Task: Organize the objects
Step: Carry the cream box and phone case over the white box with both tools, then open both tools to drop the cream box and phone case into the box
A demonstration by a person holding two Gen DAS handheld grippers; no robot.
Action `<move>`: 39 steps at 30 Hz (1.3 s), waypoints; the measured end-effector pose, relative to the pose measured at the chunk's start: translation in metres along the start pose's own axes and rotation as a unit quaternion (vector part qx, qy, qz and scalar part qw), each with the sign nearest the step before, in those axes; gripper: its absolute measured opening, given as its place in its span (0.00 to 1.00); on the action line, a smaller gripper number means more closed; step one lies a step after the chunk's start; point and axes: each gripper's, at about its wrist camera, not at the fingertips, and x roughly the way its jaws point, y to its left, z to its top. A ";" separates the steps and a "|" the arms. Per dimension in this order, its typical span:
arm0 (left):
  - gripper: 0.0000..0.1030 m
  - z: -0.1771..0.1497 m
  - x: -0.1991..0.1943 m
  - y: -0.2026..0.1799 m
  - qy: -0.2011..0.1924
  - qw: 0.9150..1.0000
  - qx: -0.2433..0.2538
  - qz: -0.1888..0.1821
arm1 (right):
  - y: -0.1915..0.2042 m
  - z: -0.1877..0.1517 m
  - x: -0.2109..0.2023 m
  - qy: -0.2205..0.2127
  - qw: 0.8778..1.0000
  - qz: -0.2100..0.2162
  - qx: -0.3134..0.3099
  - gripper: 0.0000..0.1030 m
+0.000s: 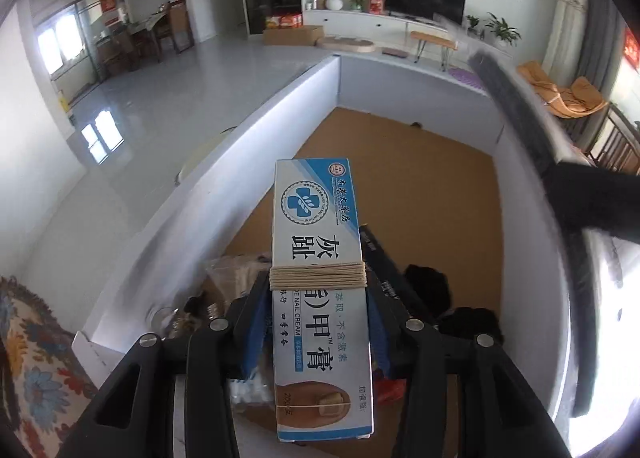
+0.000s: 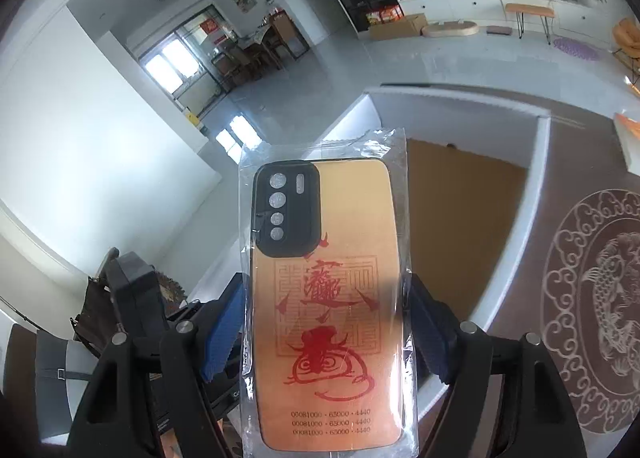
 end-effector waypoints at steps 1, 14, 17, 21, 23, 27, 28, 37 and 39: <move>0.44 -0.003 0.004 0.004 0.006 1.000 -0.003 0.007 | -0.001 -0.003 0.015 0.020 1.000 -0.010 0.001 0.75; 1.00 -0.003 -0.045 -0.023 -0.057 0.998 0.017 0.014 | -0.012 -0.021 -0.018 0.031 0.990 -0.116 -0.075 0.86; 1.00 -0.006 -0.064 -0.031 -0.074 0.997 0.004 0.025 | -0.015 -0.021 -0.030 0.037 0.988 -0.128 -0.080 0.86; 1.00 -0.011 -0.067 -0.030 -0.031 0.999 -0.024 -0.018 | -0.017 -0.027 -0.037 0.044 0.984 -0.146 -0.093 0.86; 1.00 -0.012 -0.063 -0.028 -0.006 0.999 -0.031 -0.029 | -0.014 -0.027 -0.036 0.046 0.981 -0.158 -0.104 0.86; 0.99 -0.016 -0.064 -0.029 -0.010 0.999 -0.031 -0.010 | -0.008 -0.029 -0.032 0.047 0.977 -0.166 -0.121 0.86; 1.00 -0.016 -0.064 -0.029 -0.009 0.999 -0.031 -0.009 | -0.007 -0.030 -0.032 0.046 0.977 -0.167 -0.125 0.86; 1.00 -0.016 -0.068 -0.018 -0.017 0.999 -0.045 0.008 | -0.005 -0.027 -0.034 0.041 0.975 -0.174 -0.133 0.86; 1.00 -0.016 -0.067 -0.016 -0.016 0.999 -0.047 0.008 | -0.005 -0.027 -0.034 0.041 0.974 -0.176 -0.134 0.86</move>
